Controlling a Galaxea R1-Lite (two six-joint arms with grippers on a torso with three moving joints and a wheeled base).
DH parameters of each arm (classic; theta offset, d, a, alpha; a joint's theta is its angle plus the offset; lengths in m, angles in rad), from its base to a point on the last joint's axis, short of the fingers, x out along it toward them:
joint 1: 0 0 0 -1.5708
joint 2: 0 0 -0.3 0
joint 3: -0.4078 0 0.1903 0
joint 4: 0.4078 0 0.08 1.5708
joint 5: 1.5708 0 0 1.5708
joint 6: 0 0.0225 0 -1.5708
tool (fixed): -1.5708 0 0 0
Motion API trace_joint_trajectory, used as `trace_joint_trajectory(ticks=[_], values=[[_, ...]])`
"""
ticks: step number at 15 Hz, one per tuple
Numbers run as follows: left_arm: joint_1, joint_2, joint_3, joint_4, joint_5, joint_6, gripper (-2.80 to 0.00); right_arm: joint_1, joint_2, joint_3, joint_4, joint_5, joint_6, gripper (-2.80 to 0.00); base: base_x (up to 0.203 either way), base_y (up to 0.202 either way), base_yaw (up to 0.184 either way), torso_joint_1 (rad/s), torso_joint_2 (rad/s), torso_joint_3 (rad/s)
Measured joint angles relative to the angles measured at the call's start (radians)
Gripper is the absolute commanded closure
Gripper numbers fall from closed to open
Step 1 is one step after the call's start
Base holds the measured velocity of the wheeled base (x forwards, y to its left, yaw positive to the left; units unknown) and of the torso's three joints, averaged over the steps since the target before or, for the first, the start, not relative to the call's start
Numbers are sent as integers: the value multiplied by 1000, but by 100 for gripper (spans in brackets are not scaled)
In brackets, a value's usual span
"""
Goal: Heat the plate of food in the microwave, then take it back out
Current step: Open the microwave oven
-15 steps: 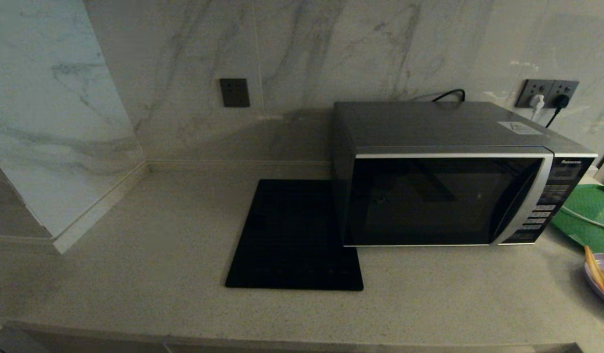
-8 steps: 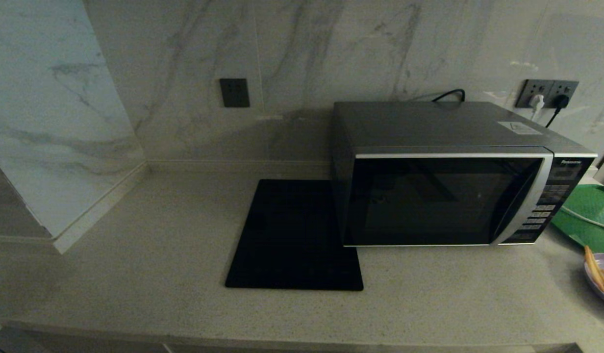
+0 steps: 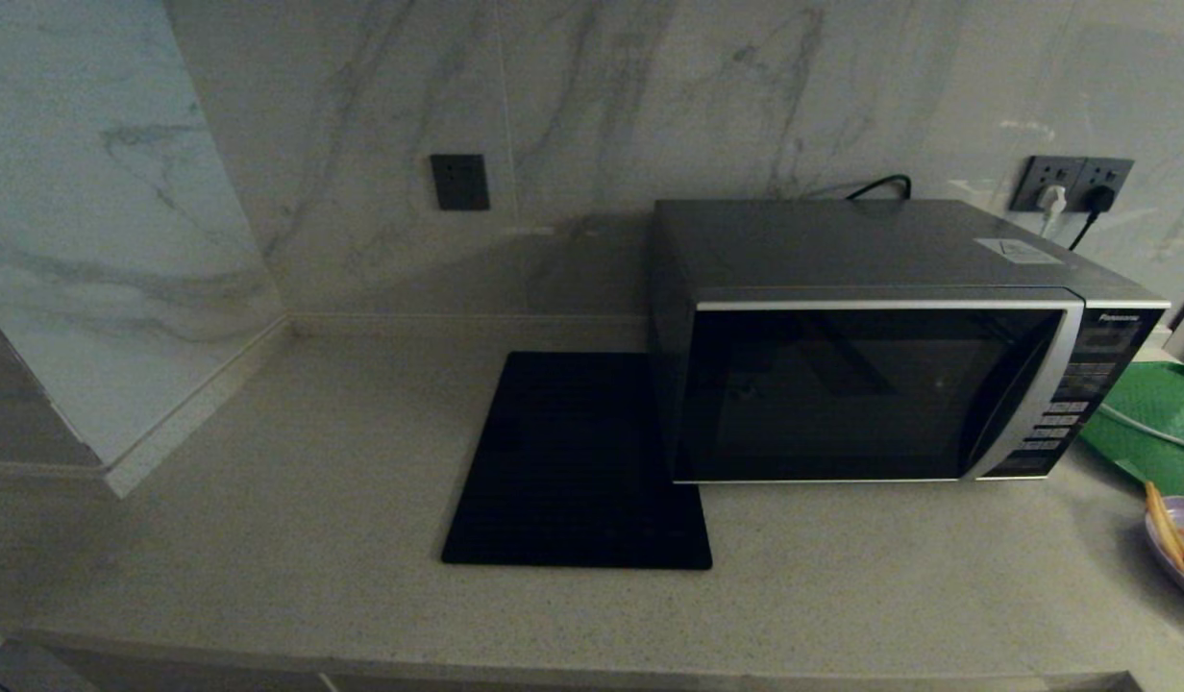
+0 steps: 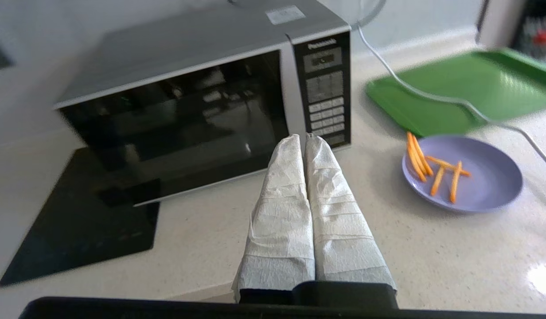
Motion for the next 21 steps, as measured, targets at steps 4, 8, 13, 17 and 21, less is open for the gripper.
trace_joint_trajectory(ticks=[4, 8, 13, 17, 21], values=[[0, 0, 0, 0, -1, 0, 0, -29, 267, -114, 12, -73, 23, 0, 0, 0, 0, 0, 0, 0], [0, 0, 0, 0, 0, 0, 0, -34, 518, -190, 7, -203, -1, 0, 0, 0, 0, 0, 0, 0], [0, 0, 0, 0, 0, 0, 0, 69, 734, -230, 1, -449, -11, 0, 0, 0, 0, 0, 0, 0], [0, 0, 0, 0, 0, 0, 0, 194, 835, -203, -92, -544, 11, 0, 0, 0, 0, 0, 0, 0], [0, 0, 0, 0, 0, 0, 0, 228, 939, -173, -169, -563, 64, 0, 0, 0, 0, 0, 0, 0]])
